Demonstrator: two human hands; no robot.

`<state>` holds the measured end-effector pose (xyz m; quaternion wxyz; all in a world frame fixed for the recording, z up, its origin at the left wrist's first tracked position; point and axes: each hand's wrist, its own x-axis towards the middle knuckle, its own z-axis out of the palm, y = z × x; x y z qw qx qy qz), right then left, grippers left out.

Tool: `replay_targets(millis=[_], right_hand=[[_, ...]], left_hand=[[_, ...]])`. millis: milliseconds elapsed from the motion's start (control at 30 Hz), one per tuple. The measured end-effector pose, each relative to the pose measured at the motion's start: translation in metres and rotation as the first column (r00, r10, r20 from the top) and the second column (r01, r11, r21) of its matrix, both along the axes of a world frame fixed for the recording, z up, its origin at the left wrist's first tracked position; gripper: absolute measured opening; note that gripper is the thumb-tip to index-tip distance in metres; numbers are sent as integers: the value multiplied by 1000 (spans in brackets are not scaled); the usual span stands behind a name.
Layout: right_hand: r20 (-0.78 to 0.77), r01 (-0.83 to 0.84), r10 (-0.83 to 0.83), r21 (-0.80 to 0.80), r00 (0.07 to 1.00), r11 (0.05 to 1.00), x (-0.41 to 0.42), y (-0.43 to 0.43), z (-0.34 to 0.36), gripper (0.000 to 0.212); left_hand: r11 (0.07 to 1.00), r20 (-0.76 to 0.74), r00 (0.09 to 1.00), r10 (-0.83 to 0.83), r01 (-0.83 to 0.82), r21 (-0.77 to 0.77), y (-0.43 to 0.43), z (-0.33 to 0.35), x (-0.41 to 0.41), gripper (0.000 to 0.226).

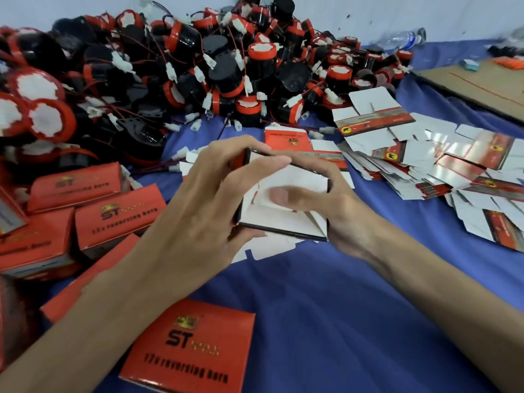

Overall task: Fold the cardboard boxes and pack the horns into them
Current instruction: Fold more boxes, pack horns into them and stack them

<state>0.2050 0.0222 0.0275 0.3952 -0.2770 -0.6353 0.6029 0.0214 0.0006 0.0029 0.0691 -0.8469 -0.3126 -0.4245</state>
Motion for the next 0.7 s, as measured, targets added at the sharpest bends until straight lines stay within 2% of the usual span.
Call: replay_targets(millis=[133,300,467,600,700], right_hand=[[-39,32,-33,-25,999,999,-2,-4,1,14],[-27,10,-10,8,1000,1000,-3,-6,2,18],[66,-25,22,34,998,999,1,-3,5,24],[-8,-67,67,22,998,998,1,-5,3,21],[-50,-108,109,19,993,994,0,-5,1,26]], left_hand=[[999,6,1000,18,-18,-29,-2,0,-2,88],[999,-5,999,38,-38,-24,-6,2,-2,79],[998,-40,998,47,-48,-31,-9,4,-1,83],[998,-50,997,59,-60,-17,-10,4,0,82],[998,-44,997,57,-56,15,-10,3,1,74]])
